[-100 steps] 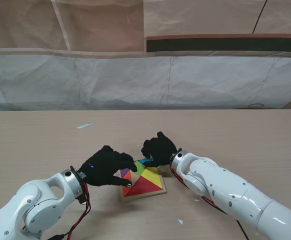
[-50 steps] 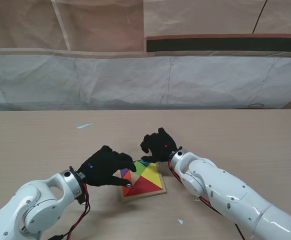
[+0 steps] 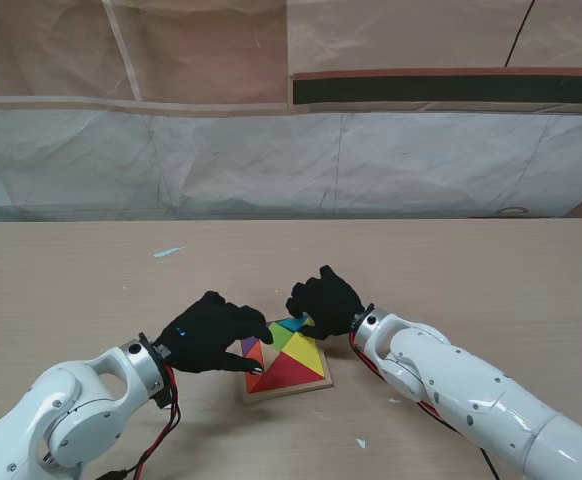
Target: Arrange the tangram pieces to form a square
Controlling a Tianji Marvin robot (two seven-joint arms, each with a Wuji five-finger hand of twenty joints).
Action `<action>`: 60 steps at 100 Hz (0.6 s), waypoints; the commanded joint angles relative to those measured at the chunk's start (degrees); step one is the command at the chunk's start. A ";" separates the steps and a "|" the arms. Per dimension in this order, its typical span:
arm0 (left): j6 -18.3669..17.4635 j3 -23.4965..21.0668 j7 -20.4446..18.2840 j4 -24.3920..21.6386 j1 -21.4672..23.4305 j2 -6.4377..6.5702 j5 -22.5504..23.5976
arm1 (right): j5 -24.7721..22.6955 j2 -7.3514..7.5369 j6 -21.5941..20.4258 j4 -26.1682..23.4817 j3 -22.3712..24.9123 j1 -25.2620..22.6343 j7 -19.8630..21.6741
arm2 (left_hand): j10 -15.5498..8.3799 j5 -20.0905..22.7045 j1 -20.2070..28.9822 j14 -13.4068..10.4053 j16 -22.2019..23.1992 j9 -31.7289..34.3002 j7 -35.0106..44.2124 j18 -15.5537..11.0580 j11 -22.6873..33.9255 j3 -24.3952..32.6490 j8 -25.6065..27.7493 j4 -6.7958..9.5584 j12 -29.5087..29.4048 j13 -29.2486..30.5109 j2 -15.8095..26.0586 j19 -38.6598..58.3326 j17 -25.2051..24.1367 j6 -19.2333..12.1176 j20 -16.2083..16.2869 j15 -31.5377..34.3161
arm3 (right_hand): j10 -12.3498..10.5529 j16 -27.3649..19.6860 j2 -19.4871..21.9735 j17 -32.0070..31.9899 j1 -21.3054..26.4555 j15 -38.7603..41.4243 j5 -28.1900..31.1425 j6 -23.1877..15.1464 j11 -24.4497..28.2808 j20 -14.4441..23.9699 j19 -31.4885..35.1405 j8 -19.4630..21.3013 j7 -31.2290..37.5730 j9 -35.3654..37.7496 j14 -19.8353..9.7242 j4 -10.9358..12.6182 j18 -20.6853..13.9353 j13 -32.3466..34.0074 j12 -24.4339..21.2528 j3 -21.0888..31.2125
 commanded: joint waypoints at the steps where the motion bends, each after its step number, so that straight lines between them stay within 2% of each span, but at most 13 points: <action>1: 0.03 -0.03 -0.83 -0.15 0.13 -0.12 0.02 | 0.24 -0.41 0.33 0.47 -0.23 0.16 0.57 | -1.13 2.57 3.15 -1.12 0.77 0.63 0.43 -0.38 -0.59 -0.20 0.55 1.05 0.06 1.17 2.03 1.36 0.41 -0.25 0.65 0.96 | -1.13 0.46 -2.74 0.31 2.05 1.11 -0.84 -2.60 1.92 -1.59 1.48 -1.67 3.54 0.27 -1.09 -3.31 -4.60 1.73 -1.16 3.28; 12: 0.13 0.06 -0.89 -0.11 0.09 -0.11 0.04 | 1.01 -0.87 0.84 1.44 -1.27 0.95 -0.20 | -0.99 2.58 3.06 -1.10 0.78 0.60 0.41 -0.38 -0.62 -0.23 0.55 1.05 0.05 1.08 2.07 1.36 0.41 -0.21 0.65 0.96 | -2.20 0.57 -0.61 1.07 3.72 1.50 1.70 -5.30 2.63 -1.59 1.71 -3.40 5.84 1.36 -1.69 -4.23 -4.96 2.76 -1.27 3.80; 49: 0.47 0.26 -0.93 -0.05 0.06 -0.11 0.07 | 3.64 -2.14 0.54 3.16 -2.63 1.51 -1.55 | -1.35 2.54 3.07 -1.12 0.77 0.59 0.39 -0.38 -0.62 -0.22 0.53 1.06 0.05 1.10 2.07 1.36 0.41 -0.26 0.65 0.96 | -2.62 0.50 4.72 1.48 6.33 1.52 2.59 -3.50 2.90 -1.69 1.74 -6.47 5.66 2.34 -1.90 -3.34 -5.35 3.40 -1.80 -2.07; 60: 0.52 0.16 -0.83 -0.09 0.13 -0.13 0.15 | 3.52 -1.95 -0.17 2.83 -2.43 1.26 -1.25 | -0.97 2.59 3.05 -1.07 0.77 0.56 0.44 -0.38 -0.62 -0.23 0.55 1.05 0.05 1.10 2.08 1.36 0.41 -0.22 0.65 0.96 | -2.51 0.46 5.59 1.31 5.92 1.43 2.74 -3.52 2.81 -1.75 1.59 -7.00 4.93 2.32 -1.83 -3.19 -5.26 3.29 -1.86 -2.59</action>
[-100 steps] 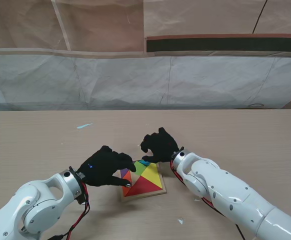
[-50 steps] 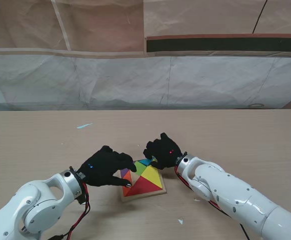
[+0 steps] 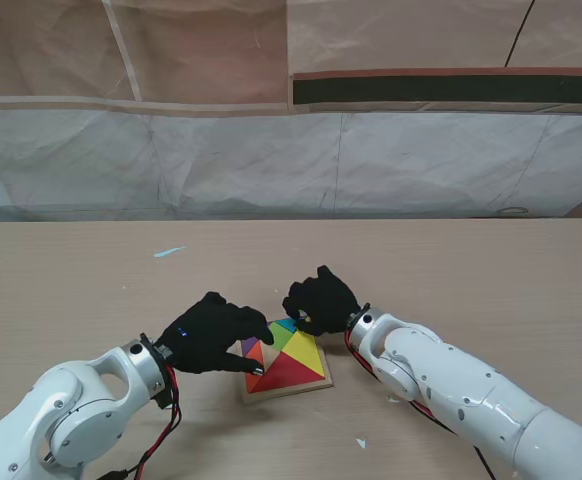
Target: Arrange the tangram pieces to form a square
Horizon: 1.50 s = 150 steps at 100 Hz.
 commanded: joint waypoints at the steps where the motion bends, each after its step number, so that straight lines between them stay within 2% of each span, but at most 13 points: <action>1: 0.31 -0.16 -0.74 -0.23 0.28 -0.13 0.08 | -0.41 -0.12 -0.77 -0.62 0.19 -0.59 0.85 | -0.94 2.59 3.07 -1.09 0.77 0.57 0.44 -0.38 -0.62 -0.23 0.55 1.05 0.05 1.10 2.06 1.35 0.41 -0.25 0.65 0.96 | -0.65 0.39 1.75 -0.22 2.38 0.68 1.14 -0.01 0.50 -1.77 1.32 -0.68 -0.16 0.61 -0.79 -1.55 -5.23 0.99 -1.16 -1.00; 19: 0.20 -0.14 -0.83 -0.16 0.19 -0.11 0.07 | -0.44 0.22 -1.85 -1.62 2.02 -1.82 1.54 | -1.24 2.63 3.10 -1.11 0.76 0.67 0.46 -0.38 -0.60 -0.23 0.55 1.04 0.05 1.12 2.01 1.35 0.41 -0.28 0.65 0.94 | 0.46 0.14 4.53 -1.47 1.58 -0.01 2.42 1.70 -1.18 -1.74 1.01 -2.65 -2.69 0.39 0.17 -0.09 -4.35 -0.01 -1.58 -3.73; 35: 0.14 -0.17 -0.75 -0.09 0.05 -0.11 0.11 | -2.65 1.06 -2.20 -5.42 6.52 -4.39 2.25 | -0.92 2.58 3.03 -1.11 0.74 0.51 0.41 -0.38 -0.66 -0.23 0.52 1.05 0.03 1.03 2.10 1.35 0.41 -0.22 0.65 0.89 | 1.54 -0.06 6.14 -2.28 1.51 -0.53 -0.46 4.42 -2.46 -1.65 0.66 -4.45 -6.23 -0.18 0.88 0.36 -4.00 -0.79 -1.71 -5.31; 42: 0.11 -0.16 -0.67 -0.02 -0.04 -0.12 0.13 | -2.35 1.06 -3.04 -6.56 8.12 -5.20 3.34 | -0.99 2.53 3.04 -1.09 0.73 0.45 0.39 -0.38 -0.69 -0.23 0.52 1.06 0.02 1.00 2.08 1.35 0.41 -0.26 0.65 0.87 | 2.63 -0.45 11.19 -3.64 1.76 -1.57 -2.11 8.23 -5.18 -0.91 -0.24 -3.85 -13.75 -1.15 1.77 1.74 -3.57 -2.14 -1.76 -9.45; 51: 0.08 -0.26 -0.48 -0.03 0.01 -0.14 0.26 | -1.45 0.77 -3.86 -6.53 8.54 -5.07 3.62 | -0.95 2.51 3.02 -1.14 0.74 0.49 0.37 -0.38 -0.66 -0.23 0.51 1.06 0.03 0.99 2.15 1.35 0.41 -0.21 0.65 0.89 | 4.04 -1.08 22.05 -5.68 1.38 -3.79 -4.86 14.07 -9.20 -0.55 -1.70 1.59 -31.91 -4.00 2.83 5.20 -3.15 -4.67 -3.66 -18.75; 56: 0.07 -0.39 -0.41 -0.11 0.15 -0.15 0.38 | -0.76 0.61 -4.22 -6.62 8.82 -5.07 4.12 | -0.85 2.52 3.01 -1.07 0.74 0.47 0.37 -0.38 -0.67 -0.23 0.51 1.06 0.02 0.99 2.13 1.35 0.41 -0.26 0.65 0.88 | 4.65 -1.56 25.53 -6.85 -0.27 -5.33 -7.74 16.68 -11.42 -0.65 -2.37 2.01 -37.75 -5.51 3.43 5.40 -2.64 -5.94 -4.99 -22.03; 71: -0.03 -1.12 0.37 -0.48 0.92 -0.23 1.06 | 1.32 0.25 -6.05 -7.25 10.71 -6.13 5.26 | -1.27 2.20 2.90 -1.10 0.69 0.41 0.17 -0.38 -0.72 -0.21 0.43 1.11 0.00 0.86 2.34 1.35 0.40 -0.24 0.65 0.78 | 6.50 -3.74 32.87 -10.50 -9.06 -11.57 -14.06 21.47 -17.20 -1.50 -5.33 1.77 -47.32 -8.99 4.88 5.57 -1.81 -9.74 -8.46 -27.36; 80: -0.29 -1.69 1.20 -0.51 1.44 -0.30 1.64 | 0.94 0.62 -6.87 -9.29 14.01 -8.57 5.89 | -1.21 0.97 2.43 -1.14 0.57 0.13 -0.52 -0.50 -0.80 -0.15 0.13 1.30 -0.03 0.23 3.16 1.08 0.18 -0.11 0.52 0.45 | 7.35 -5.06 35.45 -11.96 -12.66 -14.63 -14.77 22.76 -19.54 -2.28 -6.79 2.52 -49.54 -9.68 5.23 5.78 -1.54 -10.77 -9.85 -28.21; 102: -0.35 -2.85 4.40 0.02 1.92 -0.69 2.15 | 2.25 0.54 -10.43 -18.04 28.17 -19.49 5.46 | -0.99 -2.49 0.91 -0.88 0.15 -1.54 -2.89 -0.10 -1.72 -0.33 -0.87 1.51 -0.34 -1.97 3.85 0.05 -0.97 -0.94 0.06 -0.72 | 8.10 -6.66 32.95 -13.45 -14.10 -18.38 -12.34 22.06 -22.02 -3.89 -8.91 4.16 -50.16 -7.49 5.84 6.55 -1.32 -10.19 -10.94 -25.77; 104: -0.35 -2.92 4.73 0.08 1.88 -0.73 2.17 | 2.57 0.47 -10.71 -19.05 29.51 -20.56 5.44 | -1.12 -2.83 0.72 -0.84 0.11 -1.76 -3.16 -0.12 -1.84 -0.34 -0.96 1.51 -0.37 -2.22 3.98 -0.04 -1.06 -1.07 0.02 -0.85 | 8.05 -6.22 31.02 -13.47 -17.95 -18.79 -11.96 22.00 -22.62 -4.38 -8.71 5.38 -50.43 -7.02 5.79 6.46 -1.31 -9.88 -10.11 -19.39; 106: -0.38 -2.99 5.09 0.17 1.82 -0.77 2.22 | 2.91 0.40 -10.97 -19.97 30.71 -21.53 5.51 | -1.29 -3.16 0.57 -0.90 0.08 -1.86 -3.40 -0.05 -1.90 -0.35 -1.04 1.51 -0.38 -2.45 4.06 -0.11 -1.15 -1.08 -0.02 -0.96 | 8.18 -6.14 30.12 -13.46 -18.70 -18.91 -11.68 21.88 -22.72 -4.51 -8.68 5.70 -50.44 -6.76 5.78 6.46 -1.31 -9.77 -9.92 -17.64; 129: 0.21 -4.40 7.83 0.56 1.52 -1.31 1.20 | 6.12 -0.52 -12.54 -30.72 43.36 -32.03 5.26 | -1.12 -5.09 -1.24 -0.74 -0.14 -3.17 -5.43 0.46 -2.72 -0.44 -1.51 1.56 -0.53 -3.95 4.81 -0.79 -1.88 -1.69 -0.37 -1.81 | 8.18 -5.61 25.01 -12.02 -17.83 -18.27 -8.62 20.92 -21.87 -4.64 -9.04 7.34 -47.78 -4.46 6.21 6.72 -1.60 -8.09 -9.04 -13.04; 150: 2.22 -6.98 10.04 0.48 2.21 -1.92 -0.12 | 8.33 -1.23 -13.19 -35.18 50.73 -37.87 4.39 | -1.12 -5.99 -2.74 -0.60 -0.18 -3.62 -7.04 1.39 -3.36 -0.47 -1.73 1.65 -0.62 -4.37 5.43 -1.28 -2.14 -1.99 -0.65 -2.28 | 7.78 -3.84 22.15 -9.18 -18.02 -16.18 -7.10 19.72 -20.97 -2.70 -7.48 9.35 -45.43 -3.05 6.37 6.68 -1.21 -6.34 -7.55 -10.16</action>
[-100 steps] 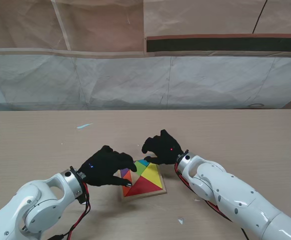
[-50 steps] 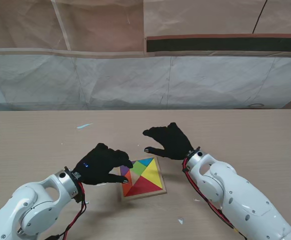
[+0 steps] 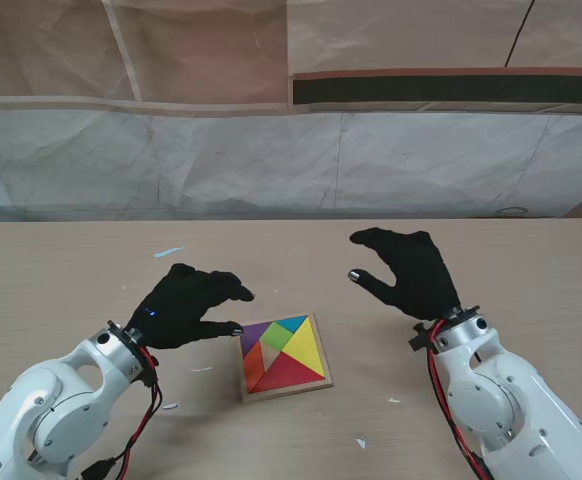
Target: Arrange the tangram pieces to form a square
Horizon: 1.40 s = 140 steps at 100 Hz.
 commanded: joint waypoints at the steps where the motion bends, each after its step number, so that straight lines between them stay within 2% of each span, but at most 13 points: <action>1: 1.35 -1.06 -0.44 -0.27 0.39 -0.26 -0.87 | -0.13 -0.02 0.07 -0.64 1.31 -1.51 -0.14 | -1.06 -2.43 -2.58 -0.62 -0.20 -1.22 -1.21 1.43 -2.11 -0.31 -0.43 1.66 -0.63 -2.29 2.80 -0.90 -1.16 -1.21 -0.33 -1.26 | -0.07 1.00 -1.09 0.80 -1.36 1.08 0.96 -1.16 0.37 0.29 0.89 1.03 0.39 0.68 0.26 2.21 -1.11 1.26 1.45 1.52; 26: 7.30 -3.79 0.85 0.94 1.33 -1.52 -9.20 | 5.78 -0.96 1.65 -1.31 5.75 -5.83 0.94 | -0.88 -4.52 -4.95 0.50 -0.53 -2.78 -4.96 3.12 -3.67 -0.11 -0.99 2.07 -0.85 -4.44 4.66 -3.08 -2.59 -1.18 -1.45 -2.90 | 0.21 3.27 -4.16 3.84 -1.06 3.63 1.15 -0.96 0.13 4.94 3.38 1.26 -0.05 1.68 0.85 2.05 -0.01 2.96 2.12 3.13; 50: 13.63 -4.42 2.56 2.57 3.02 -3.31 -23.31 | 12.53 -1.67 3.89 1.42 6.19 -7.16 2.87 | 0.57 -5.11 -5.58 2.05 -0.45 -3.35 -7.28 4.43 -4.79 0.07 -1.13 2.39 -0.92 -5.86 4.98 -4.32 -3.60 -0.20 -2.15 -3.66 | 0.54 4.03 -8.92 5.50 1.72 4.20 0.07 0.03 -0.27 7.24 3.75 0.85 -0.97 1.52 0.66 2.02 -0.14 3.29 2.55 4.85; 67: 16.53 -4.44 4.89 4.22 4.06 -4.66 -31.98 | 18.06 -1.98 5.94 2.90 5.96 -7.33 5.55 | 1.75 -4.13 -5.02 3.15 -0.22 -3.62 -7.71 4.37 -5.34 0.30 -1.03 2.62 -0.82 -6.96 4.75 -5.33 -4.96 0.88 -2.67 -3.93 | 1.19 3.70 -10.61 5.41 4.40 3.19 0.68 0.58 -0.52 7.59 2.07 0.62 -1.05 2.02 1.17 2.03 0.08 3.20 2.74 5.13; 79: 17.48 -4.31 6.87 5.27 4.48 -5.61 -37.16 | 19.26 -1.77 6.93 4.24 5.55 -7.02 7.47 | 2.48 -3.28 -4.07 3.82 0.05 -3.83 -7.64 3.83 -5.59 0.50 -0.89 2.78 -0.62 -7.98 4.51 -6.33 -6.11 1.81 -3.22 -4.04 | 0.92 3.72 -12.23 5.60 5.82 3.00 0.89 0.51 -0.60 7.66 1.60 0.61 -0.91 1.99 0.76 2.06 -0.34 3.10 2.92 5.09; 93: 17.12 -3.77 8.67 6.85 4.52 -6.05 -37.89 | 21.02 -2.12 7.55 6.29 3.87 -5.82 6.82 | 2.77 -2.06 -3.42 4.05 0.39 -3.45 -7.03 3.21 -5.54 0.44 -0.65 2.78 -0.34 -8.05 4.25 -6.77 -6.37 2.65 -3.58 -3.87 | 0.79 3.79 -12.22 5.64 6.00 3.04 1.15 0.37 -0.47 7.79 1.42 0.69 -0.66 2.20 0.73 2.00 -0.35 3.21 3.10 4.89; 110: 16.47 -2.17 10.55 8.83 4.34 -6.18 -35.88 | 23.23 -2.85 8.37 8.39 2.34 -4.30 4.76 | 3.12 -1.62 -3.08 4.20 0.63 -3.25 -6.53 2.84 -5.52 0.37 -0.52 2.71 -0.18 -7.86 4.11 -6.63 -6.40 2.94 -3.64 -3.69 | 0.94 3.90 -12.26 5.33 6.30 3.14 1.57 0.43 -0.34 8.04 1.37 0.74 -0.38 2.39 0.89 1.97 -0.40 3.20 3.26 4.63; 140: 16.04 -1.43 10.80 8.80 4.92 -6.04 -34.52 | 23.88 -2.97 8.17 10.15 1.62 -3.30 4.50 | 3.32 -1.30 -2.71 4.18 0.80 -3.10 -6.04 2.57 -5.45 0.33 -0.50 2.66 -0.06 -7.73 4.12 -6.51 -6.47 3.10 -3.73 -3.55 | 0.90 3.99 -12.18 4.71 6.23 3.10 1.73 0.36 -0.27 8.38 1.24 0.68 -0.26 2.53 1.03 1.92 -0.38 2.85 3.44 4.24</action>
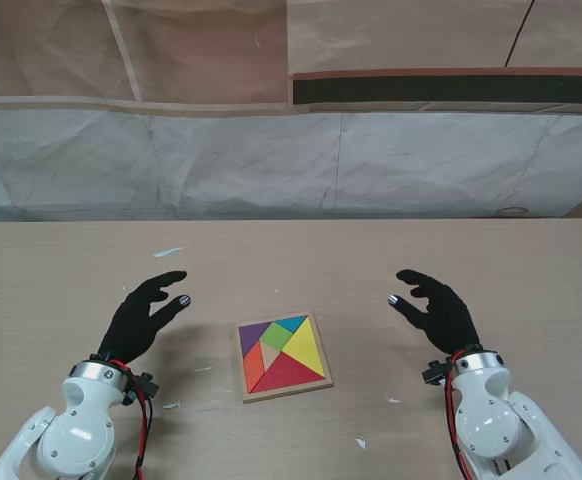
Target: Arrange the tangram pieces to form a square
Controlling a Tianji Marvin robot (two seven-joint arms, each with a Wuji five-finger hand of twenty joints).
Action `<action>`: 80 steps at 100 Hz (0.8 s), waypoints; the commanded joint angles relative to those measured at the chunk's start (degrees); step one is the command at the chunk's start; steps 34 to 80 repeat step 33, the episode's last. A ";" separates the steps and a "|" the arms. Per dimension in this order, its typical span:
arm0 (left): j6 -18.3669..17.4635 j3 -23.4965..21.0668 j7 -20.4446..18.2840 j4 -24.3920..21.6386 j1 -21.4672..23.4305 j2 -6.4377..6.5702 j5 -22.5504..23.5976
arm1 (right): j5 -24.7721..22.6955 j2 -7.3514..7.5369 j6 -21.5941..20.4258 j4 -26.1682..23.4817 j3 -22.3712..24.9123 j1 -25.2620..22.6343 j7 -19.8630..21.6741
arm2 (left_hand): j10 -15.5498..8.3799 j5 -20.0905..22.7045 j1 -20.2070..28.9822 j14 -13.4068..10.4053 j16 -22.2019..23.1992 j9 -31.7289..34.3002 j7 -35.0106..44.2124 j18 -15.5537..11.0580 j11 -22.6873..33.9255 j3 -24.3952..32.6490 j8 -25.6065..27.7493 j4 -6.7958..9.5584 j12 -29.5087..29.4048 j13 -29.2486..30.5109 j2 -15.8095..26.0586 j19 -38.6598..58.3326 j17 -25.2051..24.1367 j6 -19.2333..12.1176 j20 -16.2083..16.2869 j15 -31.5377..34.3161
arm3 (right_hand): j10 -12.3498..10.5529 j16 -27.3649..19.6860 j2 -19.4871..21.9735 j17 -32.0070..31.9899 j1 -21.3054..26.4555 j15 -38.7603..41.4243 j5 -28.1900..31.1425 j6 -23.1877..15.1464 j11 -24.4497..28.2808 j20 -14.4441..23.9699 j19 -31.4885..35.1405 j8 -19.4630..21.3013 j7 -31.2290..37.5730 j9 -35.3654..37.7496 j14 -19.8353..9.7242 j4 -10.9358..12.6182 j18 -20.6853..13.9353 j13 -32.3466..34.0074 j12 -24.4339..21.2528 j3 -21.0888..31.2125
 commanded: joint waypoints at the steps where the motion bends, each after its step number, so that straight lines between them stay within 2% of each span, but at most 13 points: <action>1: -0.35 0.04 -0.83 -0.38 0.63 -0.20 0.60 | -0.17 -0.41 -0.40 0.17 -0.26 0.01 0.23 | 0.85 1.43 -0.46 0.24 0.80 -0.14 0.29 -0.79 -1.27 0.16 0.21 1.79 0.45 -1.28 1.91 0.18 -1.24 0.11 -0.67 -0.59 | 0.17 0.38 -0.29 -0.72 0.31 -0.47 1.12 -0.06 -0.12 1.99 -0.56 0.03 0.26 1.88 0.06 1.91 -0.46 0.18 1.18 -0.27; 33: -1.68 0.01 -0.70 -0.33 1.10 -0.22 0.25 | 0.07 -0.46 -0.72 0.35 -0.68 0.06 0.08 | 0.78 1.51 -0.16 0.17 0.86 -0.17 0.60 -1.02 -1.22 0.18 0.16 1.79 0.48 -1.22 1.97 0.10 -1.39 0.28 -0.81 -0.50 | 0.21 0.44 -0.11 -1.24 0.27 -0.62 1.21 0.00 -0.21 2.33 -0.84 -0.06 0.31 1.93 0.12 1.90 -0.48 0.02 1.27 -0.45; 80: -1.68 0.01 -0.70 -0.33 1.10 -0.22 0.25 | 0.07 -0.46 -0.72 0.35 -0.68 0.06 0.08 | 0.78 1.51 -0.16 0.17 0.86 -0.17 0.60 -1.02 -1.22 0.18 0.16 1.79 0.48 -1.22 1.97 0.10 -1.39 0.28 -0.81 -0.50 | 0.21 0.44 -0.11 -1.24 0.27 -0.62 1.21 0.00 -0.21 2.33 -0.84 -0.06 0.31 1.93 0.12 1.90 -0.48 0.02 1.27 -0.45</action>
